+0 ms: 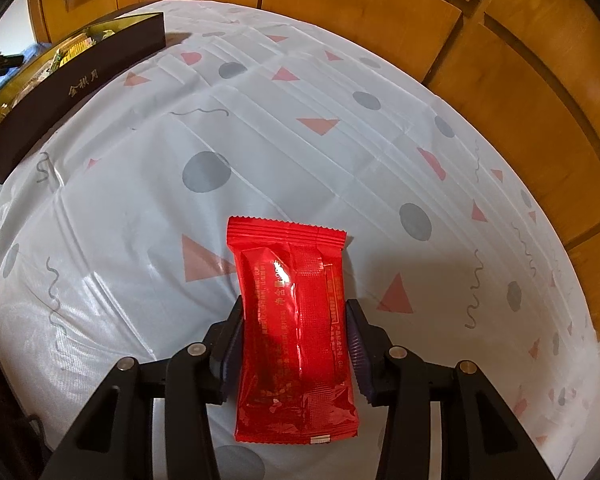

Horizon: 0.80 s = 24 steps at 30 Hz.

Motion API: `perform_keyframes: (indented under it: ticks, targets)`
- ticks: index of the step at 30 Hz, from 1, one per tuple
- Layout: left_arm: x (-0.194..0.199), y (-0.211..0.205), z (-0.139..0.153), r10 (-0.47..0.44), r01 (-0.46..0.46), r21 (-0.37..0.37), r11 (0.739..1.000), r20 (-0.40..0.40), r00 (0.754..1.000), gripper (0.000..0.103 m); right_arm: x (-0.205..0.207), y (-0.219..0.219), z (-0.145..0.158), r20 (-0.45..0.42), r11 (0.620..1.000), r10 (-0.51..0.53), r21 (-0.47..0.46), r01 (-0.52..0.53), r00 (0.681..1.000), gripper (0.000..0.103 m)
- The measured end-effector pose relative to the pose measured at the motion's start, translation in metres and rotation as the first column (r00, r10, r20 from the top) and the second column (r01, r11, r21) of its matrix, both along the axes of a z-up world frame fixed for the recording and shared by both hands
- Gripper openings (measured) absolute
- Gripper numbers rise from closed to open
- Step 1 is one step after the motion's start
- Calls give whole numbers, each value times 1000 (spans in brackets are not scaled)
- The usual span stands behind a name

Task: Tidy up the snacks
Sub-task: 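Carry the yellow cracker pack into the gold tin and open the left gripper, then carry the large red packet into the gold tin and open the right gripper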

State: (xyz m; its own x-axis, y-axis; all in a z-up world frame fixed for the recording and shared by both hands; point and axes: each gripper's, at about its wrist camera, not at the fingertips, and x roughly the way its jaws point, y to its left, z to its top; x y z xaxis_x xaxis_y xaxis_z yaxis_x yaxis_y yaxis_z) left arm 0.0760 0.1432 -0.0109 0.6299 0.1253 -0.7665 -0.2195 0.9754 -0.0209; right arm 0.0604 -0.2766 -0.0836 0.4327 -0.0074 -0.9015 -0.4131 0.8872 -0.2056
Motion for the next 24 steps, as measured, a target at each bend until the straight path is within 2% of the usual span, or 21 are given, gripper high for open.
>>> perform_keyframes:
  ticks: [6,24]
  targets:
    - [-16,-27,1,-71,71,18,997,8,997,59,0,0,1,-1,1000,-4,1,4,1000,45]
    - [-38,-75,1,-197,196,34,980,11,980,59,-2,3,1,13,999,16,-30,-16,1000,45]
